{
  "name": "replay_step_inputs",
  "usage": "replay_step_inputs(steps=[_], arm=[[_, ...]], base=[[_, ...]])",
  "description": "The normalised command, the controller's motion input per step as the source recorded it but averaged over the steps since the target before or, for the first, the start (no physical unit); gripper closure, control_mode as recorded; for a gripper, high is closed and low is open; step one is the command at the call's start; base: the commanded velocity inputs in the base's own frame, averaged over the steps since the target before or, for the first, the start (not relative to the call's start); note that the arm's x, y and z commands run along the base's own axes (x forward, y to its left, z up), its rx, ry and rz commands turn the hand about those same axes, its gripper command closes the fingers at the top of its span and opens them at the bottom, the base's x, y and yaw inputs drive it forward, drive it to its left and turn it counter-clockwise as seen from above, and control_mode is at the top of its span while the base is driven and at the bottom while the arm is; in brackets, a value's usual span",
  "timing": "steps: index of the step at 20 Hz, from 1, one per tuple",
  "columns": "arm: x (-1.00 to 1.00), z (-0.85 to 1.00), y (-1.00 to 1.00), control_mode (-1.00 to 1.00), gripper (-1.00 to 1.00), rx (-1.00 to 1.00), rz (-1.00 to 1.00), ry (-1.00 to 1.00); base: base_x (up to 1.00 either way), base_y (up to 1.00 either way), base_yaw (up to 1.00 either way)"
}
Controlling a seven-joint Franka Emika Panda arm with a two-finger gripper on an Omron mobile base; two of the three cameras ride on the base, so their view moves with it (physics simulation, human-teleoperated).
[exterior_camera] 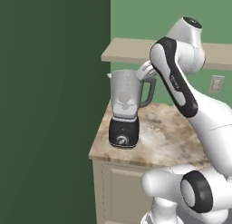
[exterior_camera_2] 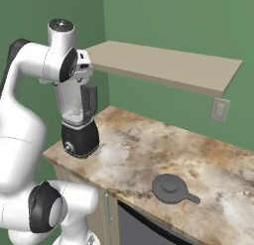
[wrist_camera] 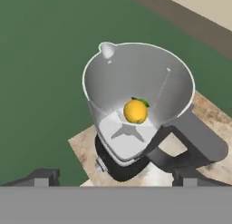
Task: Grab the onion and lemon from the fridge, place them in the blender, close the lid, and turn on the blender to create a marinade.
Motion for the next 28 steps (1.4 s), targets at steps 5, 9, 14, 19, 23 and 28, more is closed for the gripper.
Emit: replay_step_inputs(steps=[5, 9, 14, 19, 23, 28], arm=[[-1.00, -0.07, -0.20, -1.00, -1.00, 0.00, -0.21, 0.00], [-0.88, -0.09, 0.00, -1.00, -1.00, 0.00, -0.30, 0.00], [-0.59, -0.04, 0.00, -1.00, -1.00, 0.01, -0.31, 0.00], [-0.44, -0.10, -0.08, -1.00, -1.00, 0.00, -0.21, -0.01], [-0.26, -0.16, -0.20, -1.00, -1.00, 0.01, -0.15, -0.01], [-0.04, -0.06, -0.20, -1.00, -1.00, 0.04, -0.04, 0.00]], base=[[0.00, 0.00, 0.00], [0.00, 0.00, 0.00], [0.00, 0.00, 0.00], [0.00, 0.00, 0.00], [0.00, 0.00, 0.00], [0.00, 0.00, 0.00]])
